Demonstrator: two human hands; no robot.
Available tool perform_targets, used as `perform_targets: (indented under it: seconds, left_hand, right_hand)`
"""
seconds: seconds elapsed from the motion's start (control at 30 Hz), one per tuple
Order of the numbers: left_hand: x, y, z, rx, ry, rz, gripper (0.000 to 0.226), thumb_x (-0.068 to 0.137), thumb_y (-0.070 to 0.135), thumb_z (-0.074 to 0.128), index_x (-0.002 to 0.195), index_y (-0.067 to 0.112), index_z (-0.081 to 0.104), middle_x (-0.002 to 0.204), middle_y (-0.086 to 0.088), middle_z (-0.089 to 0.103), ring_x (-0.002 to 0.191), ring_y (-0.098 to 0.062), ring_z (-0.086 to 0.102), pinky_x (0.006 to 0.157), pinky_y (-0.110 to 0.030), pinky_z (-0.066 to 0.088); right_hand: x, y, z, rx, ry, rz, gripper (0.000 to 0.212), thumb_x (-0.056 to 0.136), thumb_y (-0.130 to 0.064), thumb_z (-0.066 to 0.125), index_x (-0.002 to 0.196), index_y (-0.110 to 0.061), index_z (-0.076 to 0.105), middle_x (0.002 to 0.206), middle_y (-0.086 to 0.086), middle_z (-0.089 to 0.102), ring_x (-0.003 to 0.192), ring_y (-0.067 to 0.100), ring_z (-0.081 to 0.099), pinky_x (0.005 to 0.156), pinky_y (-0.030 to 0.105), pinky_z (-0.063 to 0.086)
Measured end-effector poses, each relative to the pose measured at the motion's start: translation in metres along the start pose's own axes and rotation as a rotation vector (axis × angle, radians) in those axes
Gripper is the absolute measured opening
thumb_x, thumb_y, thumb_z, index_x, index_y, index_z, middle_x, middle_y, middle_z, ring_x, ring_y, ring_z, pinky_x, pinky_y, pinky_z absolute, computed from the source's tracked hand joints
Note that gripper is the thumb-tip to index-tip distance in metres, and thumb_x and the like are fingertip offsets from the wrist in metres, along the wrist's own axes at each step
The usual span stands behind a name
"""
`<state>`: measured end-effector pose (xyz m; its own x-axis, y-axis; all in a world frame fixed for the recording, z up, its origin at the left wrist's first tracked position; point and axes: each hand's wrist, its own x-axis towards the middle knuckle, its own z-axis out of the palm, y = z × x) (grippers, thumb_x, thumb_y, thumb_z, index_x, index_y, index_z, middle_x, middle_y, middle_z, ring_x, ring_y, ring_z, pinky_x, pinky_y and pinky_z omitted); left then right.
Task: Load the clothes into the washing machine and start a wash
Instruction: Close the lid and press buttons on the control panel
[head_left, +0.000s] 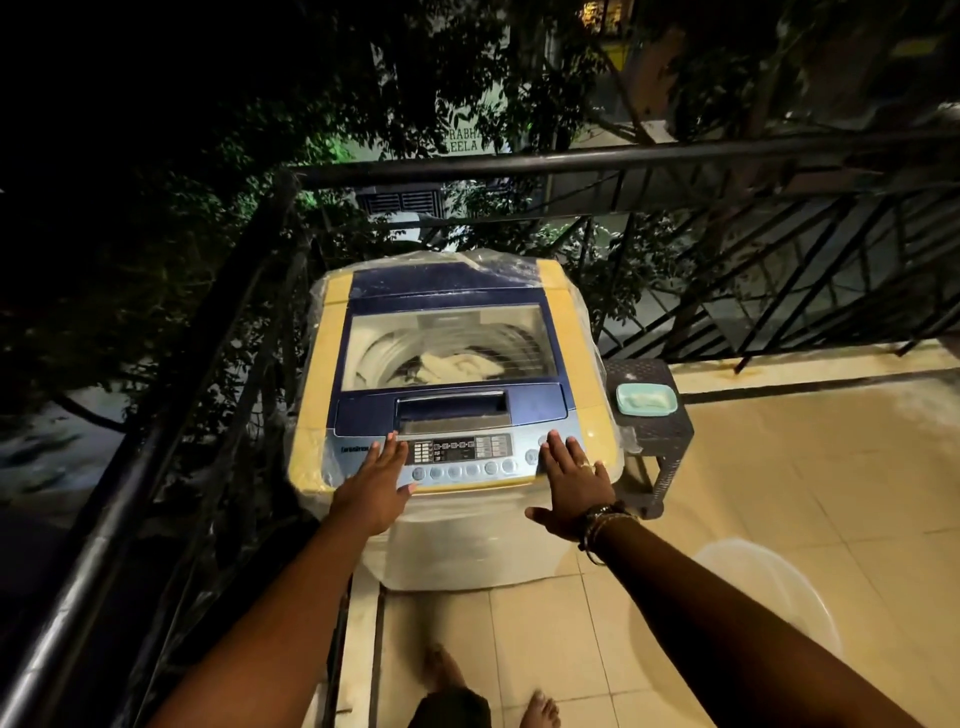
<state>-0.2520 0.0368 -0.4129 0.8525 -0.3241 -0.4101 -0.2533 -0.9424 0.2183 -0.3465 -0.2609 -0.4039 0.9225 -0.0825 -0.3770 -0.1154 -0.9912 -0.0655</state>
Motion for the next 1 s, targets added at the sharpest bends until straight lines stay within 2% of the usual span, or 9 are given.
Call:
perform_targets:
  seconds: [0.2, 0.4, 0.53, 0.6, 0.63, 0.7, 0.77, 0.87, 1.0]
  left_hand:
    - [0.002, -0.006, -0.002, -0.021, 0.025, 0.009, 0.071, 0.104, 0.037, 0.045, 0.16, 0.027, 0.003, 0.166, 0.011, -0.012, 0.155, -0.015, -0.004, 0.124, -0.039, 0.02]
    - [-0.003, 0.003, -0.007, 0.031, 0.151, -0.015, 0.061, 0.105, 0.037, 0.042, 0.159, 0.027, 0.017, 0.167, 0.01, 0.004, 0.154, -0.015, 0.01, 0.118, -0.033, 0.03]
    - [0.001, 0.005, -0.011, 0.055, 0.185, -0.024, 0.057, 0.103, 0.039, 0.047, 0.155, 0.026, 0.03, 0.166, 0.005, 0.018, 0.152, -0.019, 0.023, 0.113, -0.035, 0.04]
    - [0.003, 0.008, -0.012, 0.096, 0.189, -0.024, 0.056, 0.102, 0.04, 0.05, 0.153, 0.026, 0.034, 0.165, 0.002, 0.022, 0.15, -0.021, 0.028, 0.109, -0.035, 0.043]
    - [0.004, 0.008, -0.012, 0.116, 0.192, -0.024, 0.056, 0.101, 0.041, 0.051, 0.153, 0.025, 0.035, 0.164, 0.002, 0.024, 0.149, -0.021, 0.03, 0.108, -0.035, 0.044]
    - [0.004, 0.01, -0.012, 0.127, 0.192, -0.028, 0.056, 0.1, 0.042, 0.053, 0.151, 0.026, 0.038, 0.163, 0.001, 0.026, 0.148, -0.022, 0.033, 0.106, -0.034, 0.046]
    - [0.001, 0.009, -0.012, 0.123, 0.194, -0.034, 0.058, 0.099, 0.046, 0.054, 0.151, 0.026, 0.039, 0.163, 0.002, 0.027, 0.147, -0.021, 0.033, 0.105, -0.034, 0.046]
    - [-0.001, 0.011, -0.017, 0.123, 0.176, -0.03, 0.062, 0.098, 0.052, 0.049, 0.153, 0.027, 0.035, 0.164, 0.003, 0.023, 0.149, -0.02, 0.03, 0.103, -0.032, 0.045]
    - [-0.003, 0.018, -0.019, 0.091, 0.185, -0.082, 0.062, 0.097, 0.057, 0.049, 0.151, 0.028, 0.039, 0.163, 0.006, 0.024, 0.148, -0.019, 0.031, 0.105, -0.032, 0.044]
  right_hand:
    - [0.008, 0.0, -0.007, -0.033, 0.054, 0.007, 0.107, 0.078, -0.068, 0.064, 0.157, -0.024, 0.008, 0.165, -0.002, 0.002, 0.149, 0.03, 0.017, 0.109, 0.051, 0.038]
    - [0.01, -0.005, -0.006, 0.031, 0.046, 0.072, 0.099, 0.078, -0.052, 0.071, 0.155, -0.031, 0.013, 0.162, 0.003, 0.001, 0.147, 0.032, 0.02, 0.109, 0.05, 0.04]
    - [0.021, 0.0, -0.025, 0.156, -0.033, 0.136, 0.071, 0.082, -0.025, 0.062, 0.147, -0.036, 0.037, 0.159, 0.003, 0.006, 0.146, 0.037, 0.019, 0.105, 0.048, 0.047]
    - [0.027, 0.004, -0.035, 0.268, 0.008, 0.171, 0.039, 0.094, -0.032, 0.053, 0.131, -0.026, 0.058, 0.144, 0.003, 0.024, 0.141, 0.036, 0.026, 0.108, 0.051, 0.043]
    - [0.031, 0.005, -0.037, 0.292, 0.019, 0.161, 0.038, 0.098, -0.039, 0.046, 0.128, -0.024, 0.063, 0.14, 0.003, 0.028, 0.141, 0.036, 0.026, 0.113, 0.05, 0.037]
    - [0.032, 0.008, -0.036, 0.277, -0.037, 0.144, 0.042, 0.099, -0.031, 0.046, 0.14, -0.029, 0.056, 0.153, 0.005, 0.02, 0.148, 0.038, 0.015, 0.121, 0.048, 0.025]
    - [0.027, 0.012, -0.028, 0.24, -0.101, 0.114, 0.07, 0.09, -0.017, 0.057, 0.152, -0.041, 0.034, 0.166, 0.003, -0.007, 0.153, 0.038, -0.003, 0.122, 0.046, 0.022]
    - [0.02, 0.022, -0.019, 0.215, -0.11, 0.067, 0.095, 0.085, -0.026, 0.073, 0.154, -0.05, 0.014, 0.164, 0.003, -0.024, 0.152, 0.037, -0.014, 0.119, 0.047, 0.026]
    - [0.021, 0.024, -0.022, 0.169, -0.133, 0.032, 0.099, 0.084, -0.04, 0.075, 0.154, -0.052, 0.006, 0.163, 0.003, -0.027, 0.151, 0.037, -0.016, 0.121, 0.048, 0.023]
